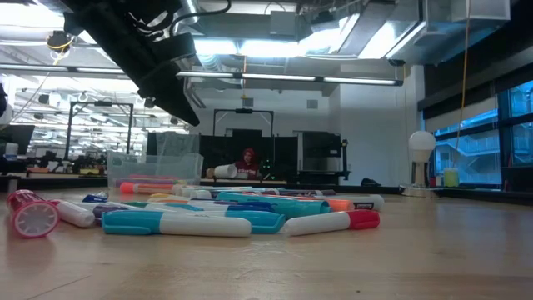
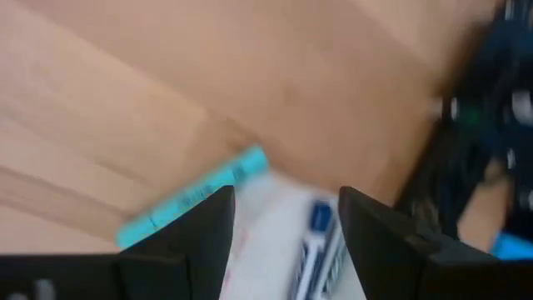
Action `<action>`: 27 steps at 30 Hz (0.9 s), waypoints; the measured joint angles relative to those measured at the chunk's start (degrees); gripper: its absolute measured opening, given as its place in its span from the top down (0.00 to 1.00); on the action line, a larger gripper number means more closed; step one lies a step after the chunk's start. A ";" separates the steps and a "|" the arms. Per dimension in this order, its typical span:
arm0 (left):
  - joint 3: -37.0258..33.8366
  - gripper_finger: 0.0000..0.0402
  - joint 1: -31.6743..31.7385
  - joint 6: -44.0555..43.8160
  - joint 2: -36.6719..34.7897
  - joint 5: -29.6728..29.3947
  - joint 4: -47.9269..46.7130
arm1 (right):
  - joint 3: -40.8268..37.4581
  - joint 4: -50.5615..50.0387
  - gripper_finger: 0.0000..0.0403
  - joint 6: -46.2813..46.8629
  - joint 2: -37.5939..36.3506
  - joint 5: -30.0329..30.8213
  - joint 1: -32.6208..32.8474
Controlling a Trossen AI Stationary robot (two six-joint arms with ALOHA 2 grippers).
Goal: Pick & Place Markers
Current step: Put the middle center violet pen into the white bin
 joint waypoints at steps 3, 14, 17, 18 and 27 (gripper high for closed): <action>0.00 0.59 0.00 1.75 0.00 -0.98 1.19 | 0.00 0.19 0.47 -4.96 -1.54 4.41 -2.91; 0.00 0.59 0.00 3.93 0.00 -0.84 1.88 | -0.10 3.13 0.46 -33.70 -2.26 14.67 -15.33; 0.00 0.59 0.00 4.00 0.01 -0.80 0.11 | -1.50 4.84 0.46 -37.85 -2.23 19.54 -17.89; 0.00 0.59 0.00 4.02 0.00 -0.79 -0.57 | -1.60 4.95 0.46 -37.82 -2.23 20.68 -18.84; 0.00 0.59 0.00 5.00 0.00 -0.78 -1.72 | -1.62 42.64 0.46 -60.45 -2.24 10.90 -26.50</action>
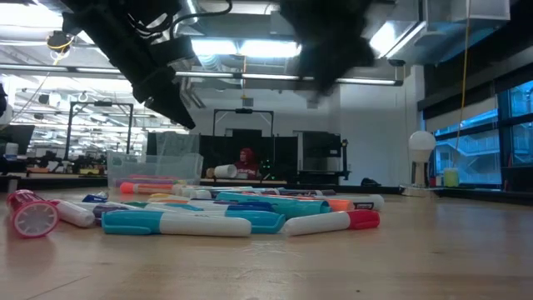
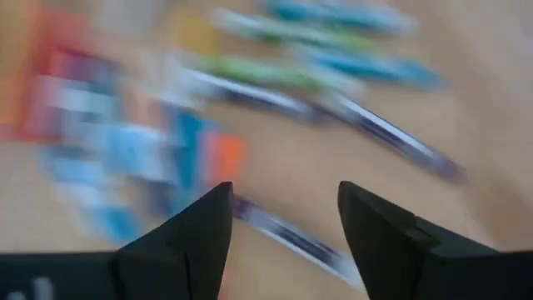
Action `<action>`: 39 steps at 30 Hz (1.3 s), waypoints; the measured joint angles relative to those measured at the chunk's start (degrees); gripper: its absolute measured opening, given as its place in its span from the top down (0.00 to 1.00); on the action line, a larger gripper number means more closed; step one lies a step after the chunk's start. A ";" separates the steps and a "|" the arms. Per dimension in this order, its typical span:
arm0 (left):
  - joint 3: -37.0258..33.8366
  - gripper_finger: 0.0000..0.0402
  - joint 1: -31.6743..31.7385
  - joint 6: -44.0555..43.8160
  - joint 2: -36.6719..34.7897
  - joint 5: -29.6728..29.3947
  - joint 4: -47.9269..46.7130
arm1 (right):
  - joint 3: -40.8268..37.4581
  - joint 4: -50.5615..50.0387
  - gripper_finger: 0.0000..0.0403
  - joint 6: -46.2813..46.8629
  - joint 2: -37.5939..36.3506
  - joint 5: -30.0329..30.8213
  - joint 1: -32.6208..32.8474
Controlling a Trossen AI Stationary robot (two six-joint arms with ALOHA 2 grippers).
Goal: Pick & Place Markers
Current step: Put the middle center violet pen into the white bin
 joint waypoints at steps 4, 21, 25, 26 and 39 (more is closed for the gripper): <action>0.00 0.59 0.00 0.05 0.01 0.02 -0.01 | 0.02 6.61 0.46 -8.49 0.07 -3.20 -2.37; 0.00 0.59 0.00 0.41 0.01 2.37 -0.10 | 0.00 1.66 0.46 -21.43 1.85 -3.17 -11.42; 0.00 0.59 0.05 1.58 0.01 2.34 0.00 | 0.00 1.68 0.46 -26.47 3.80 -3.73 -12.86; 0.00 0.59 0.14 2.49 0.01 2.32 0.26 | 0.00 1.68 0.46 -26.66 4.26 -3.89 -13.43; 0.00 0.59 1.64 3.59 0.01 2.43 -0.40 | 0.00 -1.19 0.46 -42.51 9.96 -12.46 -18.30</action>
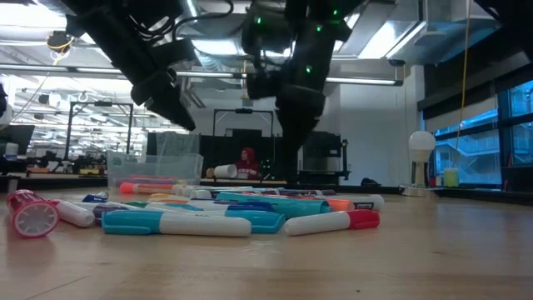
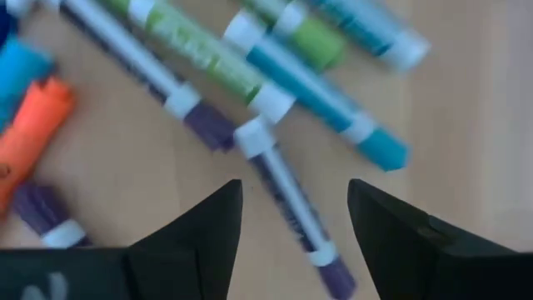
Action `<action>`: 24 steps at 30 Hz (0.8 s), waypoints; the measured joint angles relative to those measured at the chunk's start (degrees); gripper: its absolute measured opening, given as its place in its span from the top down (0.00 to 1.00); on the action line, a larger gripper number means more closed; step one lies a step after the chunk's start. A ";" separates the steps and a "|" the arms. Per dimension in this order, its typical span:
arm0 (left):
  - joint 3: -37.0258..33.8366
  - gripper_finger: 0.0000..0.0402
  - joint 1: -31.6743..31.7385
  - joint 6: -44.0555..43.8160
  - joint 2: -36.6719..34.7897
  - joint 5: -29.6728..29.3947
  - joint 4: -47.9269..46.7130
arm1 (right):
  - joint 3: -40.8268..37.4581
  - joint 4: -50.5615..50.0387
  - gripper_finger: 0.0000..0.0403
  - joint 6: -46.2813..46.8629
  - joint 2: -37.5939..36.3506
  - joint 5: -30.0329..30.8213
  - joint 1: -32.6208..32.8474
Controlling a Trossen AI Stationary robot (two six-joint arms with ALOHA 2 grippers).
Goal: Pick & Place Markers
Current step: Put the middle center violet pen into the white bin
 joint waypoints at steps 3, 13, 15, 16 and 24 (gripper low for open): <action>0.00 0.59 0.02 0.00 0.00 0.00 -0.98 | 0.00 -0.77 0.46 -0.89 2.00 -0.28 0.00; 0.00 0.59 0.02 0.00 0.00 -0.07 -1.03 | 0.28 -1.19 0.57 -1.66 8.05 -0.91 -0.09; 0.00 0.59 0.02 0.00 0.00 -0.03 -1.05 | 0.27 -1.33 0.66 0.43 8.27 -1.65 -0.09; 0.00 0.59 0.02 0.00 0.00 -0.02 -1.06 | 0.26 -1.57 0.72 1.75 8.31 -2.04 -0.09; 0.00 0.59 0.00 -0.50 0.00 0.40 -1.39 | -0.12 -4.88 0.85 14.80 4.44 -1.48 0.50</action>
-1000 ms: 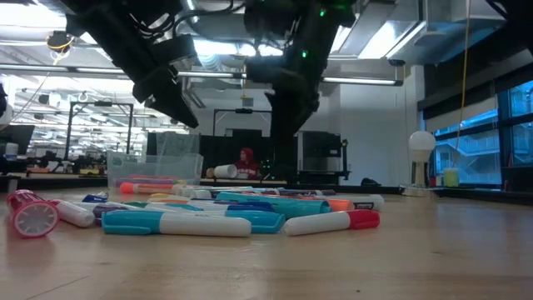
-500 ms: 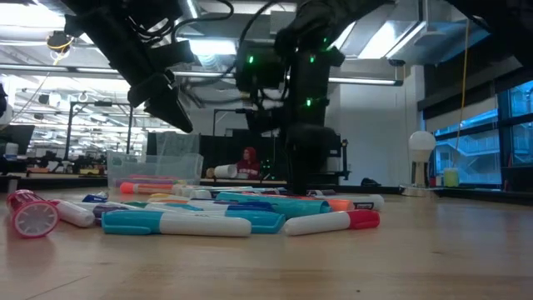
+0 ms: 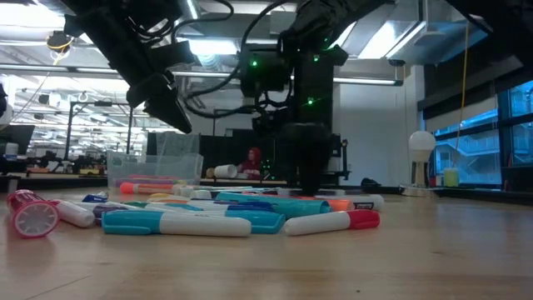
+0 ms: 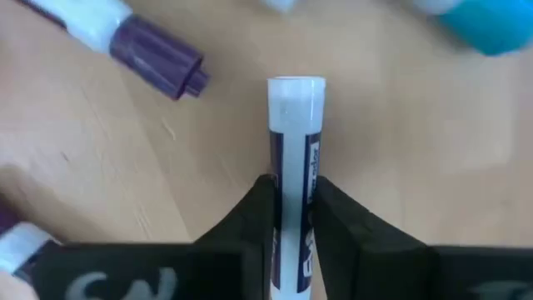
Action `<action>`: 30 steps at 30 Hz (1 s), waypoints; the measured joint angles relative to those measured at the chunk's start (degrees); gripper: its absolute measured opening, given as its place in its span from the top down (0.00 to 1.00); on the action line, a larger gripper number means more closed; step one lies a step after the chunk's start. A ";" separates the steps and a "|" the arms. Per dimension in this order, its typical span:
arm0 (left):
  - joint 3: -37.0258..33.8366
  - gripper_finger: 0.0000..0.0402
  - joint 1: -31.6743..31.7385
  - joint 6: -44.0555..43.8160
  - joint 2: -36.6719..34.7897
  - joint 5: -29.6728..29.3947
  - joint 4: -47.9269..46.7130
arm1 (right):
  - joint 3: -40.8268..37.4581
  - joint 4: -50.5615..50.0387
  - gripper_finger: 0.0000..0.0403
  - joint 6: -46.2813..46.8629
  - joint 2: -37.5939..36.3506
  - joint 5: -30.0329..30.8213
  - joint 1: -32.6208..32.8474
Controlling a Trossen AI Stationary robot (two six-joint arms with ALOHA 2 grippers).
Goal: Pick & Place Markers
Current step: Put the middle center violet pen into the white bin
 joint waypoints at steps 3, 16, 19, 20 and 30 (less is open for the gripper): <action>0.00 0.59 -0.02 -0.04 0.00 1.22 -0.39 | 1.34 0.59 0.85 5.15 -3.54 2.92 1.55; 0.00 0.59 -0.11 -0.81 0.98 11.81 6.58 | 5.63 -19.06 0.85 40.57 -12.98 6.08 15.66; 0.00 0.59 -0.52 -1.05 2.89 15.69 9.17 | 5.62 -26.48 0.85 51.75 -13.83 4.88 20.38; 0.00 0.59 -0.59 -1.03 3.74 15.96 9.63 | 5.63 -28.96 0.85 55.69 -13.98 4.75 22.06; 0.02 0.59 0.07 -0.43 15.65 15.68 23.77 | 5.63 -34.71 0.84 87.78 -14.73 -7.03 38.19</action>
